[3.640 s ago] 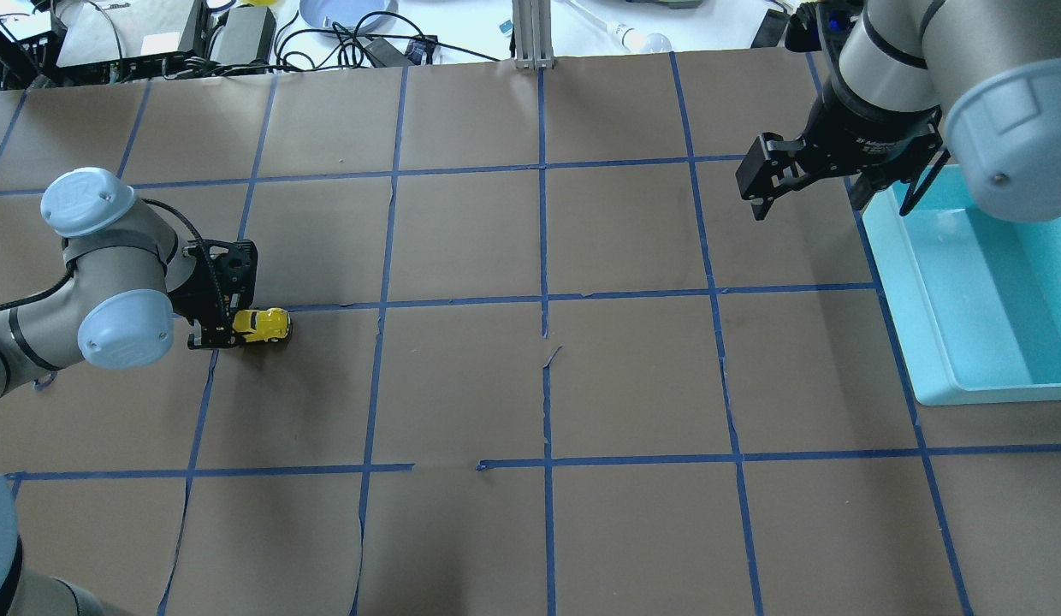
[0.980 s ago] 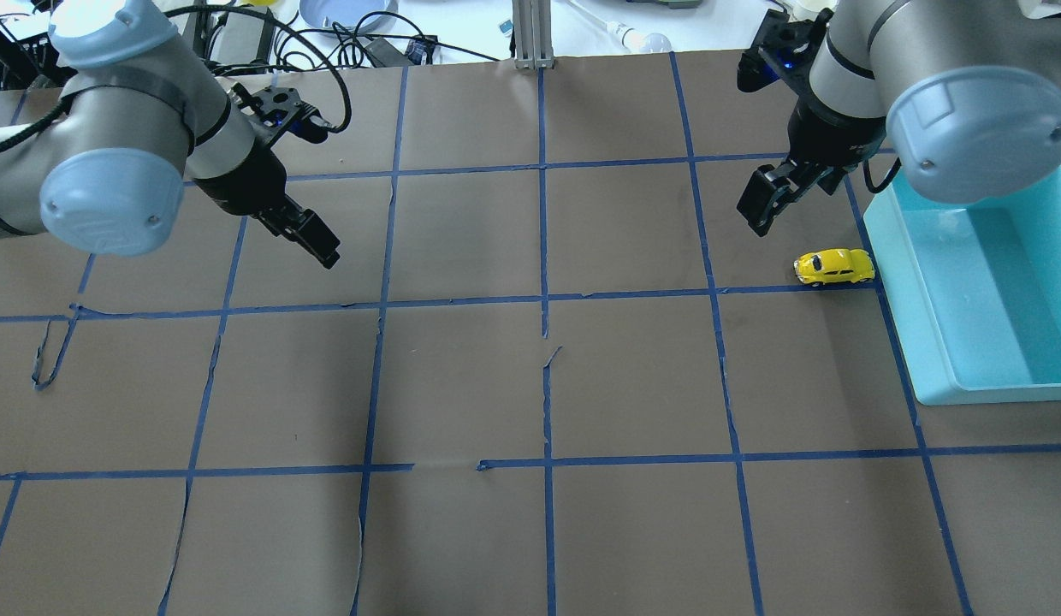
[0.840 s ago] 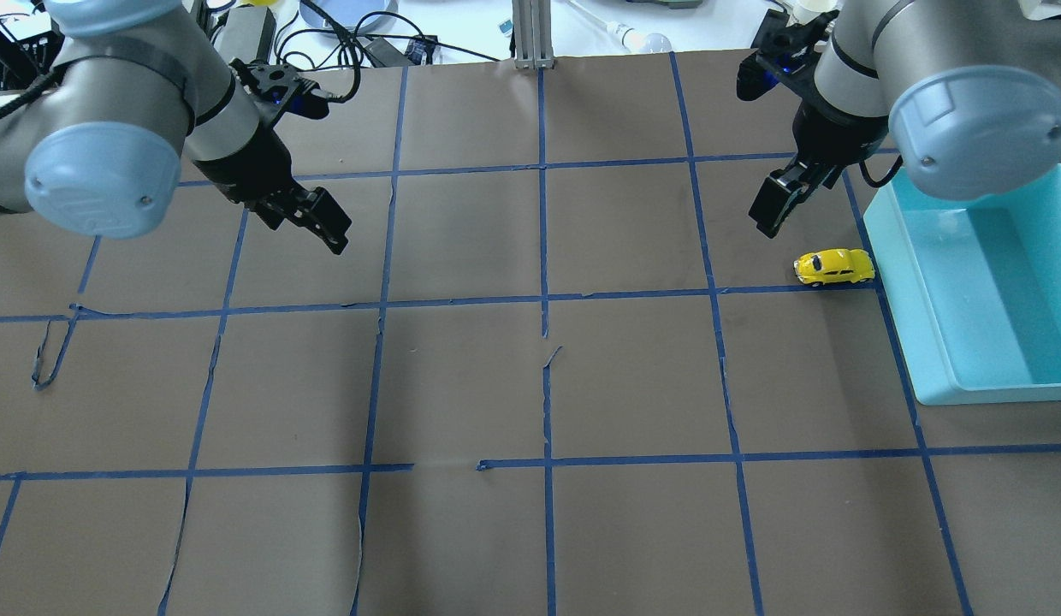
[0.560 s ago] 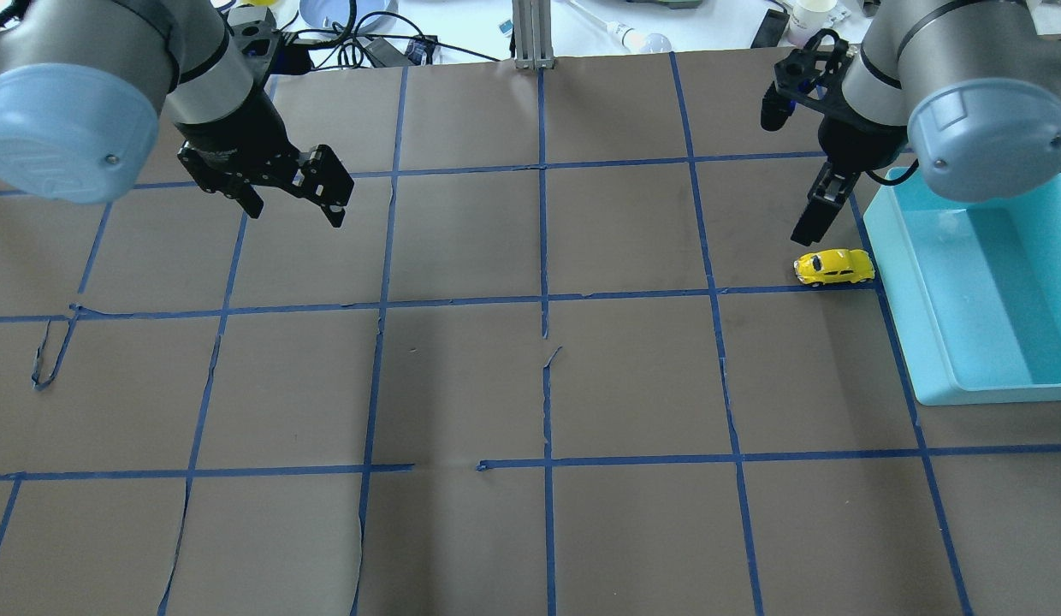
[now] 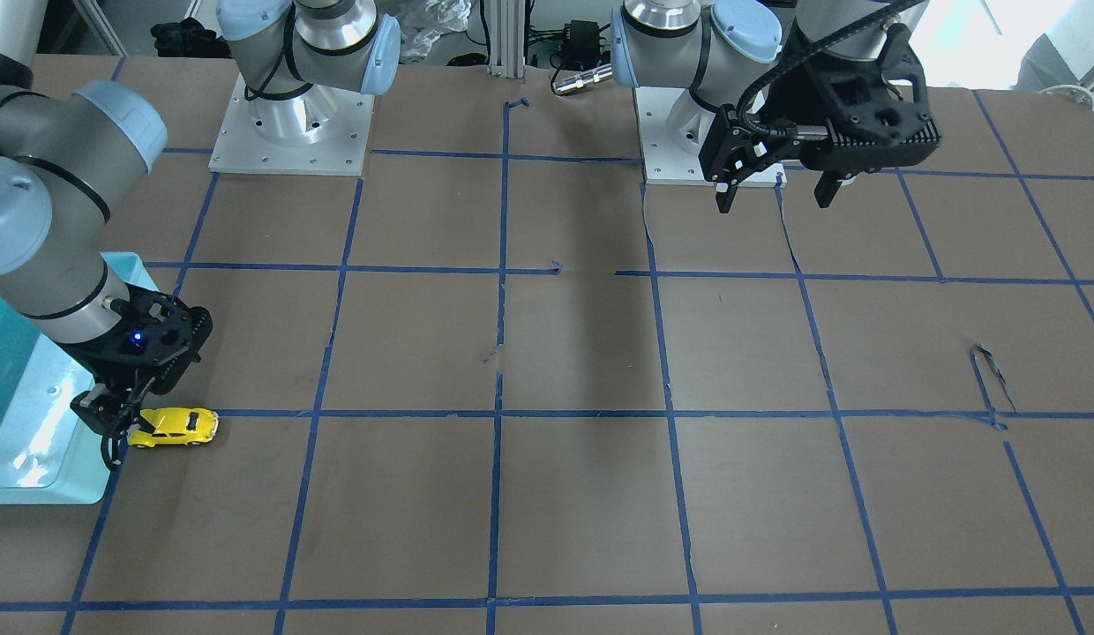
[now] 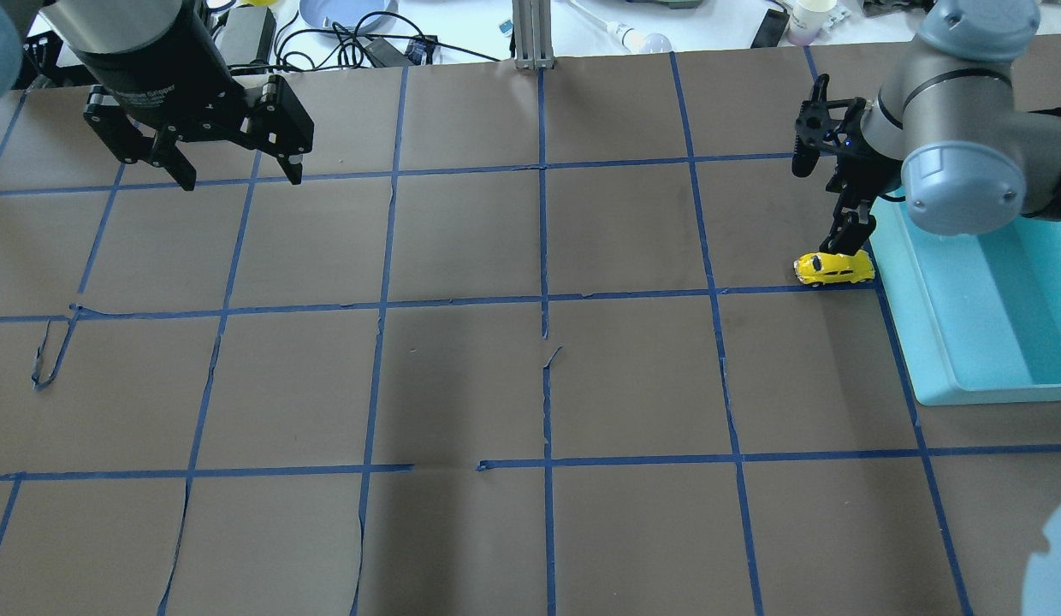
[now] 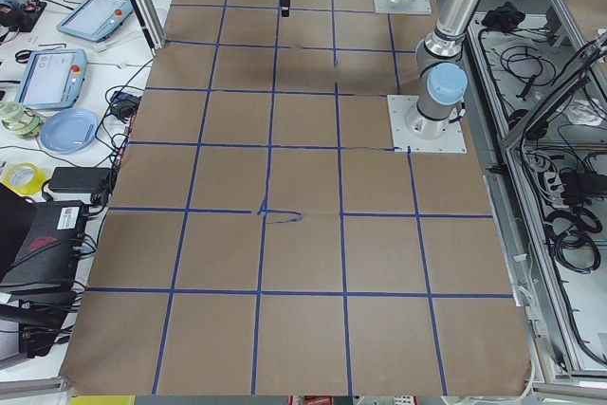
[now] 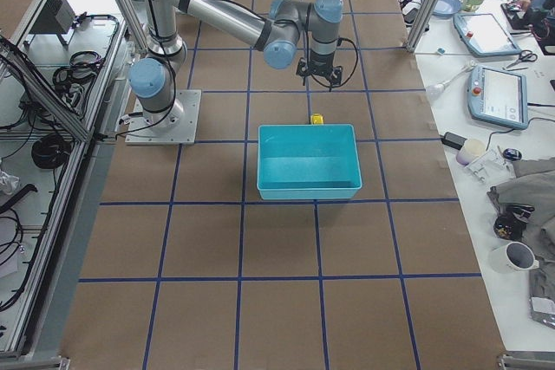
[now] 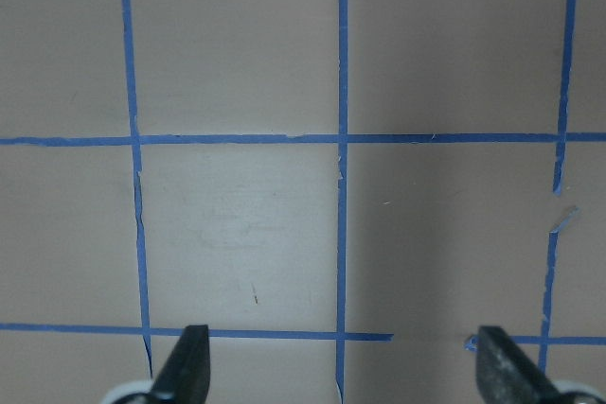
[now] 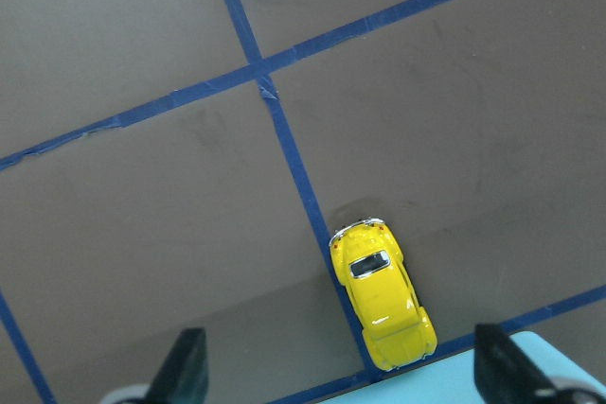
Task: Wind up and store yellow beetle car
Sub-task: 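Lower the right gripper onto the car while the left gripper withdraws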
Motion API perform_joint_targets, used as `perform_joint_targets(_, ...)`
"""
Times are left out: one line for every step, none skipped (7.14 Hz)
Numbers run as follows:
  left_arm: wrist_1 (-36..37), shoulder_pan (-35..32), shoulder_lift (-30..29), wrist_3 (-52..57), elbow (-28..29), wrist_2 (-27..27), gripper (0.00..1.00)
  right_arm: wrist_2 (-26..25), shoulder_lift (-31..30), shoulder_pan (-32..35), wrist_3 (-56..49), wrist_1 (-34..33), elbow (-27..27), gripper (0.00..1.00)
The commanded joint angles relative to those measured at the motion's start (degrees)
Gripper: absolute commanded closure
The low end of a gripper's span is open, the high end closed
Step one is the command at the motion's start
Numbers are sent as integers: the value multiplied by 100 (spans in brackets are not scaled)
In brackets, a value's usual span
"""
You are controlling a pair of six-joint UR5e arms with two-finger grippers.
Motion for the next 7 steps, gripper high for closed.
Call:
perform_joint_targets(296,34,37,-200,-88,-3,0,-134,344,-41,-527,-339,81,0)
perform_joint_targets(541,51,55,-191,-202,-12,0,-456,493,-41,-607,-331,98,0)
perform_joint_targets(822,34,64,-191,-316,-3,0,-651,529,-41,-903,-322,98,0)
perform_joint_targets(912,60,72,-191,-352,-20,0,-653,581,-41,-958,-322,107,0)
perform_joint_targets(896,78,81,-191,-361,-20,0,-644,686,-41,-950,-322,107,0)
perform_joint_targets(861,130,90,9,-353,-12,0,-644,801,-58,-959,-339,98,0)
perform_joint_targets(860,235,107,185,-361,-55,0,-636,836,-128,-968,-340,98,0)
